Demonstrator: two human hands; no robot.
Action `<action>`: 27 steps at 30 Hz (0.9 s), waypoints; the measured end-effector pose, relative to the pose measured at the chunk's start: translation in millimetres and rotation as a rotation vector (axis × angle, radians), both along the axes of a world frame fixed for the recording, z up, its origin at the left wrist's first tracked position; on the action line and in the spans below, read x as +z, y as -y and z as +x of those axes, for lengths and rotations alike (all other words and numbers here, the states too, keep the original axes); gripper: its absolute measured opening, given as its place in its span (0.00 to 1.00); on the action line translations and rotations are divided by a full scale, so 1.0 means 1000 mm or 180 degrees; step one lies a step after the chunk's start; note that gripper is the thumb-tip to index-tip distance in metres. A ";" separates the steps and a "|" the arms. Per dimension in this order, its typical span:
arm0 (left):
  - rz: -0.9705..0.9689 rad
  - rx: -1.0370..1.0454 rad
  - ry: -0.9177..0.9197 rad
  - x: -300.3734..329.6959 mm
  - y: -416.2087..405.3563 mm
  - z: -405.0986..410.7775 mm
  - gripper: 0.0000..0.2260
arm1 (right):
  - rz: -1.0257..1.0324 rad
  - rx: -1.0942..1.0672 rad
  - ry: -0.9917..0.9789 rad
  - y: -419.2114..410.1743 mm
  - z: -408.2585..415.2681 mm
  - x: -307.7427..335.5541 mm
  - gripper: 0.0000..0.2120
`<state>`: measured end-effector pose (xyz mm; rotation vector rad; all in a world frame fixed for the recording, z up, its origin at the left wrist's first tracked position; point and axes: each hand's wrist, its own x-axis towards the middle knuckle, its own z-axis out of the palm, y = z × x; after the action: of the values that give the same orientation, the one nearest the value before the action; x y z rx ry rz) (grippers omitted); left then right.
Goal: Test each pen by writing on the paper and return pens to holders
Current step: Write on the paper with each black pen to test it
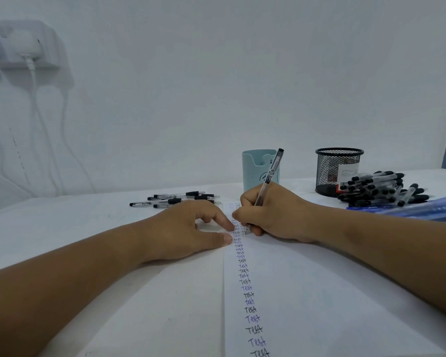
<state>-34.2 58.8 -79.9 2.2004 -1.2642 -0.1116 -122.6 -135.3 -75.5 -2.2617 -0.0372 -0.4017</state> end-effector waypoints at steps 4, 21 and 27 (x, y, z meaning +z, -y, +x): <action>0.0022 0.0019 0.0010 0.000 0.000 0.001 0.08 | -0.0112 0.0009 0.0026 -0.001 0.000 0.001 0.16; 0.0006 -0.0002 0.0014 -0.001 -0.001 0.002 0.08 | -0.0207 -0.0066 0.0073 0.001 0.002 0.000 0.15; -0.0006 0.0001 0.0021 -0.001 0.000 0.001 0.07 | -0.0151 -0.0045 0.0077 0.001 0.002 0.000 0.14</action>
<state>-32.8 58.9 -80.8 2.2010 -1.2670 -0.1031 -120.7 -136.5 -75.5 -2.3051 -0.0435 -0.4399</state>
